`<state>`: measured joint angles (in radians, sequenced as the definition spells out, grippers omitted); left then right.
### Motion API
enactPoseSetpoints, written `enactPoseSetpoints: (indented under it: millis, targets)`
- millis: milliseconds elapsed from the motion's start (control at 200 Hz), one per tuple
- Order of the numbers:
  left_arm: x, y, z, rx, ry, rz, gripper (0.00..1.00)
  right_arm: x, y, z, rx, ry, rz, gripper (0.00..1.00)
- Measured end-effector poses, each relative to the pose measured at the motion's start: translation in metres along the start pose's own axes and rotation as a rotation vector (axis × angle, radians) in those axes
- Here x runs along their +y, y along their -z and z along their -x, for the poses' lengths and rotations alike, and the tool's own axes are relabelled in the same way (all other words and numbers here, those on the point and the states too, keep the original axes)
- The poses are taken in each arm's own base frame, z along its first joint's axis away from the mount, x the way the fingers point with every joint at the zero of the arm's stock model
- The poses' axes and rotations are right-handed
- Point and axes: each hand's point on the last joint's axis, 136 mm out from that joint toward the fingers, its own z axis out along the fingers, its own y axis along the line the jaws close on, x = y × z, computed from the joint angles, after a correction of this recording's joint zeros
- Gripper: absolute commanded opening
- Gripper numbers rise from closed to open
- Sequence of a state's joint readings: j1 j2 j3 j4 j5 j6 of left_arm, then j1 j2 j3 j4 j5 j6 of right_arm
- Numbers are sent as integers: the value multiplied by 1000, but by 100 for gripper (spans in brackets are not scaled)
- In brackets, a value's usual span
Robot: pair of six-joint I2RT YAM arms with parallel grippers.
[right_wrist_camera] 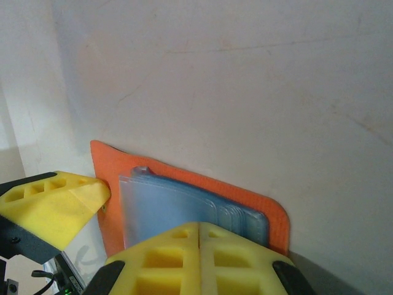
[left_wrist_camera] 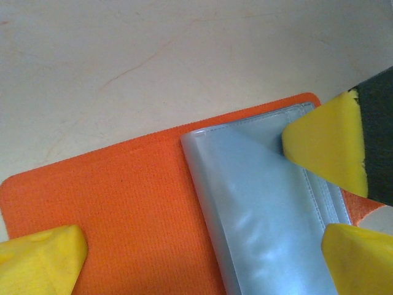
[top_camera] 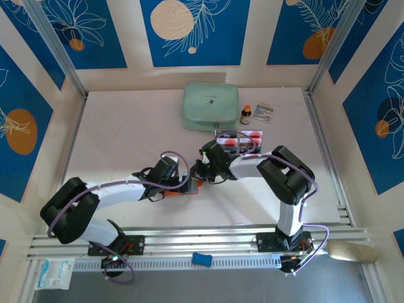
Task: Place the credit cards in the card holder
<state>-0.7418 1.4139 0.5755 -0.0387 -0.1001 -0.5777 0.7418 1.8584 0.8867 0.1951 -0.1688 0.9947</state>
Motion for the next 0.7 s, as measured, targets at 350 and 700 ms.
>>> enactPoseSetpoints:
  millis: [350, 700]
  targets:
    - [0, 16, 5, -29, 3, -10, 100, 6, -6, 0, 12, 8, 8, 0]
    - [0, 34, 13, -65, 11, -24, 100, 3, 5, 7, 8, -1, -19, 0]
